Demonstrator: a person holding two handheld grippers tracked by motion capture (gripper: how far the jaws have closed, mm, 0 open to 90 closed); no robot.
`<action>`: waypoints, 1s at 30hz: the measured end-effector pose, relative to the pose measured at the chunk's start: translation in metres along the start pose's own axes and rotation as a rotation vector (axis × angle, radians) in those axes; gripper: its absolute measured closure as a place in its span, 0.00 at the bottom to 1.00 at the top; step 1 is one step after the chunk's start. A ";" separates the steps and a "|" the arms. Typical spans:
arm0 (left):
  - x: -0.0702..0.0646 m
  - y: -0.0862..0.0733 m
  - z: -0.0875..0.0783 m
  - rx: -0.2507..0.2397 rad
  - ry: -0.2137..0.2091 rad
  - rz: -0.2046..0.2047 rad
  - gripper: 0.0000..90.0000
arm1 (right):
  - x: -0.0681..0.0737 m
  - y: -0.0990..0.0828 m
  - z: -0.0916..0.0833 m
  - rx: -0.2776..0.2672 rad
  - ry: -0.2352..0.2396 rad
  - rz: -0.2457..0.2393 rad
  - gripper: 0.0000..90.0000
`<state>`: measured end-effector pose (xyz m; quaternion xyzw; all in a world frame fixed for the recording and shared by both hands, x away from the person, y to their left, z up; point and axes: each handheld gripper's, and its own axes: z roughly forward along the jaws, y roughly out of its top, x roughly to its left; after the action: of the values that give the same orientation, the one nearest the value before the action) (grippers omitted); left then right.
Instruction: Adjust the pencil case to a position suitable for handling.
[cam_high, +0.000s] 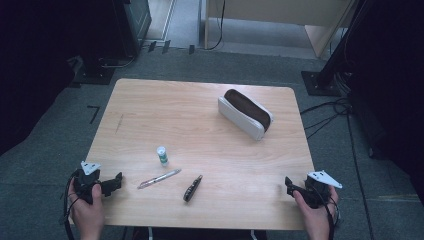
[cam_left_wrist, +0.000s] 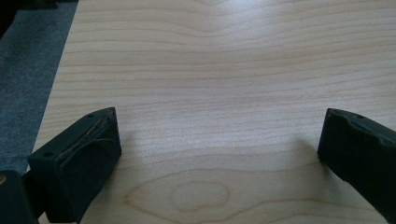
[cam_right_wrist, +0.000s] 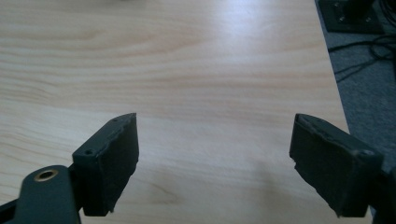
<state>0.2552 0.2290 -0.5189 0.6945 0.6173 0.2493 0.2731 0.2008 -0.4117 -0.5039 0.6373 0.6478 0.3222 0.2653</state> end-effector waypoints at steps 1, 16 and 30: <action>0.000 0.000 0.000 -0.001 0.000 0.000 0.00 | 0.001 0.003 0.000 -0.006 0.008 -0.006 0.20; 0.000 0.000 0.000 -0.001 0.000 -0.001 0.00 | 0.025 0.035 0.003 -0.048 0.091 -0.016 0.30; -0.002 0.000 0.000 0.000 -0.002 -0.001 0.00 | 0.042 0.062 0.003 -0.084 0.146 -0.092 0.36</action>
<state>0.2552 0.2272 -0.5189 0.6943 0.6174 0.2483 0.2740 0.2416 -0.3704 -0.4562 0.5699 0.6801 0.3822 0.2581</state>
